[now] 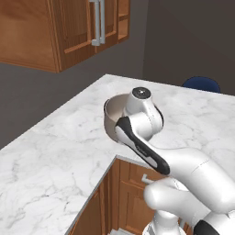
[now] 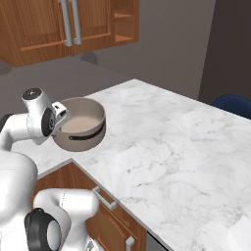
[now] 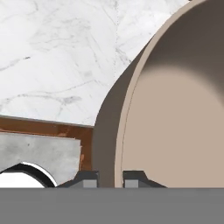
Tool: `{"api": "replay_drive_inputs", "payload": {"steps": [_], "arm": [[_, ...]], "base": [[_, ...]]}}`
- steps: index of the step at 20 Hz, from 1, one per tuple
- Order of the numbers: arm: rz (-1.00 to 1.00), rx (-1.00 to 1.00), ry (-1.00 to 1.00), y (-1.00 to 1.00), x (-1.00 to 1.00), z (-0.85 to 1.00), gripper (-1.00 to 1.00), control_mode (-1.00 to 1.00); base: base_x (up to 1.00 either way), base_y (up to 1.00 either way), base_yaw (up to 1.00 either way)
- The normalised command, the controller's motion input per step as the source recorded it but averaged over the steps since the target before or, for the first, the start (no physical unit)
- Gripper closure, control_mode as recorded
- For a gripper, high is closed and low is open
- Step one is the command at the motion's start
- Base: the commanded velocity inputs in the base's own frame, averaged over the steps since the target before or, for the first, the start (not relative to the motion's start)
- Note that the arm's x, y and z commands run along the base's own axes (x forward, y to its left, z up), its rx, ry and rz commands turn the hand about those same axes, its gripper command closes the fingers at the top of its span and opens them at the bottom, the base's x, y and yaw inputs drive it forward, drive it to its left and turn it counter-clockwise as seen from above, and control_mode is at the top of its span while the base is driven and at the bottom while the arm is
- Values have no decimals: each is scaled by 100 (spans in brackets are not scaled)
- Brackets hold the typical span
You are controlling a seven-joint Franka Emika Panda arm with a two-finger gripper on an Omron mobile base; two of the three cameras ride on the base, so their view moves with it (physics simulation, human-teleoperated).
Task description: Pick the pot and glass cup and place them in the sink. Then turn on the water.
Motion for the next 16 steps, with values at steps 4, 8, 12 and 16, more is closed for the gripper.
{"api": "replay_drive_inputs", "payload": {"steps": [4, 8, 12, 16], "arm": [[0, 0, 8, 0, -44, 20, 100, -100], [0, 0, 0, -1, -34, 1, 100, -100], [0, 0, -4, -1, -10, 15, 100, -100], [0, 0, -1, -2, -13, 27, 100, -100]], "base": [[0, 0, 0], [0, 0, 0], [0, 0, 0], [0, 0, 0]]}}
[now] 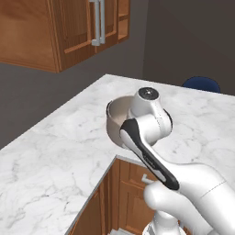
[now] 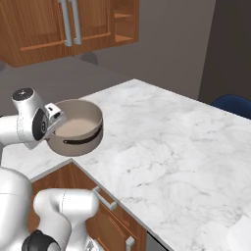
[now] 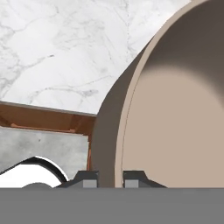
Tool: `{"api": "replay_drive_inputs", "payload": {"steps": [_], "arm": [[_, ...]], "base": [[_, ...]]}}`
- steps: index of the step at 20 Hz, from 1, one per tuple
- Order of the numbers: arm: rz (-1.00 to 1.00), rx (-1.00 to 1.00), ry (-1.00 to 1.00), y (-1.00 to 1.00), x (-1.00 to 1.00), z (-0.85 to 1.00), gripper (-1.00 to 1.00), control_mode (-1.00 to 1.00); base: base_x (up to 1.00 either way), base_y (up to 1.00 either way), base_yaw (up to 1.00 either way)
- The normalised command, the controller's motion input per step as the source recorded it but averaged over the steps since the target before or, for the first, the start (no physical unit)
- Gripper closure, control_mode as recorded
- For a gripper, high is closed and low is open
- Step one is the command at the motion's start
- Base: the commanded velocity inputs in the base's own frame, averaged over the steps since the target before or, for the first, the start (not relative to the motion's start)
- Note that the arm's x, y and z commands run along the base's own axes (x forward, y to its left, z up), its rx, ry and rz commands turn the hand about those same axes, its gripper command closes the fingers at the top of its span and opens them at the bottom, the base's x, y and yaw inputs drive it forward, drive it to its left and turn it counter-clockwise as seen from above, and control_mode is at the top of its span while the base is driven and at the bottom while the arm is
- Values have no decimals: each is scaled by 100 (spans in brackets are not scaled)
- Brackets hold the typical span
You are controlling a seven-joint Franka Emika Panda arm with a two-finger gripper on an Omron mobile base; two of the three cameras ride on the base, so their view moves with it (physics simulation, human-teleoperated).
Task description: Pick the pot and glass cup and place them in the sink. Then turn on the water.
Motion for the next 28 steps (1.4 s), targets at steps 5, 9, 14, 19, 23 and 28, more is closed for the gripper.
{"api": "replay_drive_inputs", "payload": {"steps": [5, 9, 14, 19, 23, 28], "arm": [[0, 0, 0, -17, -25, 38, 100, -100], [0, 0, 0, -18, -28, 40, 100, -100], [0, 0, 0, -21, -31, 35, 100, -100], [0, 0, 0, -21, -34, 36, 100, -100], [0, 0, 0, -25, -31, 26, 100, -100], [0, 0, 0, -27, -27, 24, 100, -100]], "base": [[0, 0, 0], [0, 0, 0], [0, 0, 0], [0, 0, 0], [0, 0, 0], [0, 0, 0]]}}
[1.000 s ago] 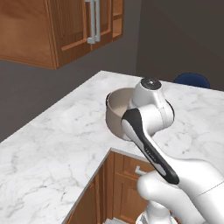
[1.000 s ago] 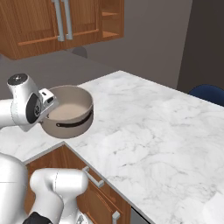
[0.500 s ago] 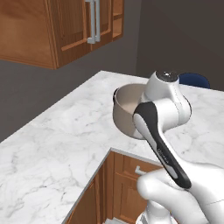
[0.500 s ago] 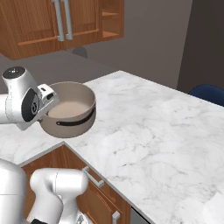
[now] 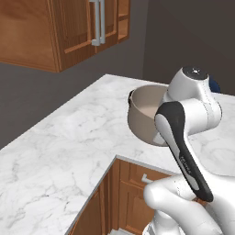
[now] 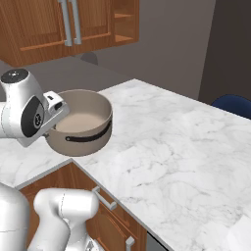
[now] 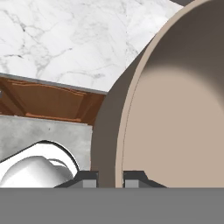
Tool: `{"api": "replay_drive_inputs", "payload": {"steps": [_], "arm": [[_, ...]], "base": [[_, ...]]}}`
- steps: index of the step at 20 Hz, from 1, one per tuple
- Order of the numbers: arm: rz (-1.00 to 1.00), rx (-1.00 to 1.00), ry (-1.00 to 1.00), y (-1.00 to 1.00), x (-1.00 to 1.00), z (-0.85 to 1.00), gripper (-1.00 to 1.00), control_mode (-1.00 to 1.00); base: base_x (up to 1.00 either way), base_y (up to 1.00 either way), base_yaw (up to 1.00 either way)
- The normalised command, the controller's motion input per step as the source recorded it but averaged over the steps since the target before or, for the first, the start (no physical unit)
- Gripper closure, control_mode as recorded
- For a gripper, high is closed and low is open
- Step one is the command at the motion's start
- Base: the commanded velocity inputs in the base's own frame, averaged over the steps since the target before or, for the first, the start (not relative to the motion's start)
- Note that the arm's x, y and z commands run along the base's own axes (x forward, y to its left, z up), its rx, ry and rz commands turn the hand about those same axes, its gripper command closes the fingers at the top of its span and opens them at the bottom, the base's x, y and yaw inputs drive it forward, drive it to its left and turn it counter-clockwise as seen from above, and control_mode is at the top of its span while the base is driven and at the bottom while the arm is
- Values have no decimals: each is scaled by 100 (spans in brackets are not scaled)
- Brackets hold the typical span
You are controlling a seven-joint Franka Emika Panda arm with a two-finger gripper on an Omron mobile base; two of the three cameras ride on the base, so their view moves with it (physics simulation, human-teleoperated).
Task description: Pick the pot and glass cup and place them in the sink. Then turn on the water.
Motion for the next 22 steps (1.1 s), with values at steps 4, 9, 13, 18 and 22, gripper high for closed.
{"api": "replay_drive_inputs", "payload": {"steps": [4, 9, 13, 18, 22], "arm": [[0, 0, 0, -23, -25, 21, 100, -100], [0, 0, 0, -14, -26, 18, 100, -100], [0, 0, 0, -12, -24, 12, 100, -100], [0, 0, 0, -7, -21, 9, 100, -100], [0, 0, 0, -2, -17, 0, 100, -100]], "base": [[0, 0, 0], [0, 0, 0], [0, 0, 0], [0, 0, 0], [0, 0, 0]]}}
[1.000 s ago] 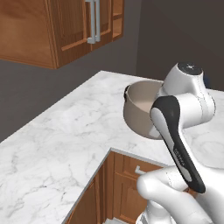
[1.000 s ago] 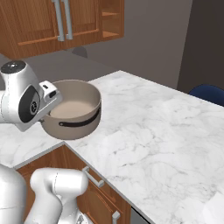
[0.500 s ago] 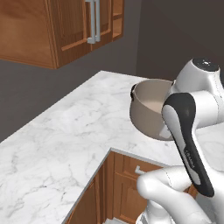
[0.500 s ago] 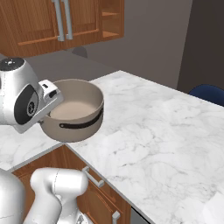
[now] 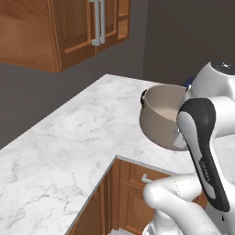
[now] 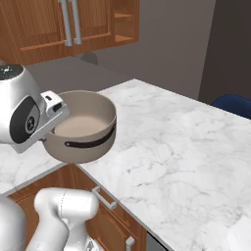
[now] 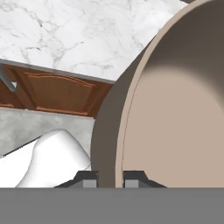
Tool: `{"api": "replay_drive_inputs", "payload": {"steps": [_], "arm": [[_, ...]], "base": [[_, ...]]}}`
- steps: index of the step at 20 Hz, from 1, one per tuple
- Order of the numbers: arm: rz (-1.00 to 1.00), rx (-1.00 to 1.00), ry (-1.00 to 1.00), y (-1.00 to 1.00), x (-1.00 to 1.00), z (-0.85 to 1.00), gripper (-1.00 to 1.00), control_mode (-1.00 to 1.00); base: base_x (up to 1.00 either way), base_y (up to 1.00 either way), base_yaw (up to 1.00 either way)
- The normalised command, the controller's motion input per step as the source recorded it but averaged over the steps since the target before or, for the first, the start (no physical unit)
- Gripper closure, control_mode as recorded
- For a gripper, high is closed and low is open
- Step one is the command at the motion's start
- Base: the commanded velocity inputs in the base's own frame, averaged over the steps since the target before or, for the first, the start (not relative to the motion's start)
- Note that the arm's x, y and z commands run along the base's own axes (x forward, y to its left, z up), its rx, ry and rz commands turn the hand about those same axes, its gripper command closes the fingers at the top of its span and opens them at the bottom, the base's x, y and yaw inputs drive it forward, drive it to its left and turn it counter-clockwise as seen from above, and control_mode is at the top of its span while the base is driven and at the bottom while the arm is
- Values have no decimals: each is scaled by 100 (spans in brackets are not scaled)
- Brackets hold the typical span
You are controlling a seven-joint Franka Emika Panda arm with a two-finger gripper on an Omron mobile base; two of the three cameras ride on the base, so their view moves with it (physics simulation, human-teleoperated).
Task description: Pick the pot and glass cup and place them in the sink. Then turn on the water.
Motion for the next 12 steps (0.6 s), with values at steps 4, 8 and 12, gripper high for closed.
{"api": "replay_drive_inputs", "payload": {"steps": [4, 8, 12], "arm": [[0, -3, 0, 0, -5, 0, 100, -100], [0, -2, 0, 0, -2, 0, 100, -100], [0, -2, 0, 0, -5, 0, 100, -100]], "base": [[0, 0, 0], [0, 0, 0], [0, 0, 0]]}}
